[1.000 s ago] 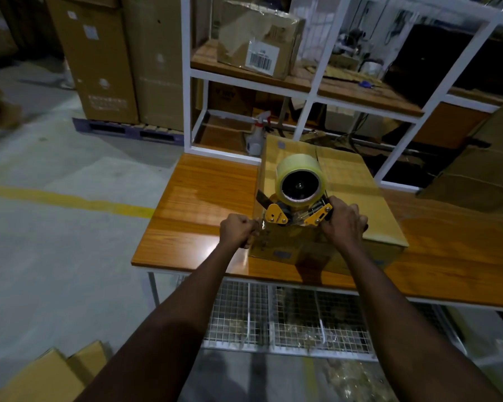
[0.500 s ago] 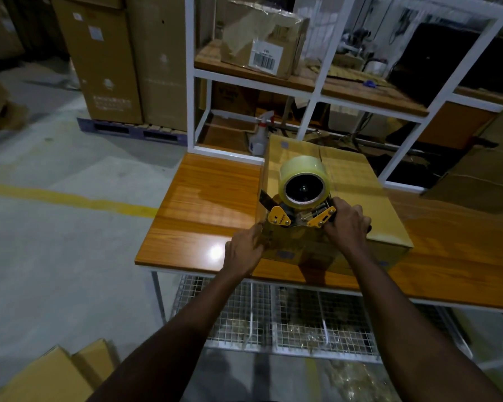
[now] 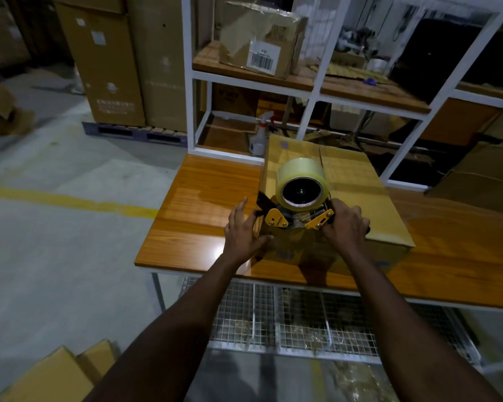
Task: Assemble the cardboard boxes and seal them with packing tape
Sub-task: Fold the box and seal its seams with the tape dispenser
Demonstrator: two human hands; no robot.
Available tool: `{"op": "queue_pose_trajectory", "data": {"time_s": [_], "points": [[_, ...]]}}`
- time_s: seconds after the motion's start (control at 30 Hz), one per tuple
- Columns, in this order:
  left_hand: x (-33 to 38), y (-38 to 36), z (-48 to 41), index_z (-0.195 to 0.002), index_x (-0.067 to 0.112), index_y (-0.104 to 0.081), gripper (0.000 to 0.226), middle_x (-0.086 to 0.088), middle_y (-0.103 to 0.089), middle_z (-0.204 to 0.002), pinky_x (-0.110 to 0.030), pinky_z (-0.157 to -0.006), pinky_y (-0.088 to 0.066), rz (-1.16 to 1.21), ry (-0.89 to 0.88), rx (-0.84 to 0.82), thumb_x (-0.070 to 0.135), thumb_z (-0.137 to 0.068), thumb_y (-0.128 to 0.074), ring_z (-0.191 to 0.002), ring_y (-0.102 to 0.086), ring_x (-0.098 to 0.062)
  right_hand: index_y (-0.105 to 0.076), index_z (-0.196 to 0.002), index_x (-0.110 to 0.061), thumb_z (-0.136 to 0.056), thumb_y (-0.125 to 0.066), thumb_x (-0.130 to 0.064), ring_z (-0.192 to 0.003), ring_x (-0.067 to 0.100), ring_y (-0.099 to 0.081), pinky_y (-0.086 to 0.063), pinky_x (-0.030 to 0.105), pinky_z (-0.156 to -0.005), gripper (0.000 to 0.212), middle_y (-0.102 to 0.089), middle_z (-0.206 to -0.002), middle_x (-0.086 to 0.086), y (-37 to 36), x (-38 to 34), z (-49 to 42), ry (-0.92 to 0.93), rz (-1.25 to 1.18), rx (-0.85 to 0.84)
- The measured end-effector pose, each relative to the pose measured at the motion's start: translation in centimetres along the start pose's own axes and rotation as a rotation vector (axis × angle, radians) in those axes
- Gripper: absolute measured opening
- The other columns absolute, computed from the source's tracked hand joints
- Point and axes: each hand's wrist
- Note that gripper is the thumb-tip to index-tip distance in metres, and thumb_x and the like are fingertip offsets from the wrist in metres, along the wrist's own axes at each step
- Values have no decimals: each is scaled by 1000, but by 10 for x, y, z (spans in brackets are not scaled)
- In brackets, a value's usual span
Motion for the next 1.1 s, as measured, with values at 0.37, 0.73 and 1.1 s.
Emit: {"op": "queue_pose_trajectory", "data": {"time_s": [0.37, 0.73, 1.1], "points": [[12, -1, -3, -129, 36, -52, 53, 2, -16, -163, -66, -106, -27, -174, 66, 109, 46, -81, -73, -148, -15, -35, -55, -106, -19, -89, -62, -33, -99, 35, -49, -31, 43, -78, 23, -62, -107, 4, 3, 23, -2, 85, -21, 21], [48, 12, 6, -128, 29, -53, 70, 3, -30, -156, -65, -105, -24, -380, 7, 86, 63, -68, -46, -146, -19, -32, -52, -103, -21, -86, -67, -32, -98, 34, -47, -34, 45, -79, 25, -61, -106, 1, 15, 88, -8, 103, 63, 28], [61, 16, 21, -158, 30, 6, 95, 12, 10, -165, -72, -111, -5, -748, 0, -224, 78, -76, -1, -152, 4, -34, -51, -111, -22, -88, -66, -33, -105, 34, -47, -35, 46, -83, 30, -60, -113, 1, 24, 106, -14, 139, 41, -13]]}}
Point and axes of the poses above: each hand's wrist, its own z-axis away from the middle knuckle, its own y-axis out of the back of the hand, x = y × z
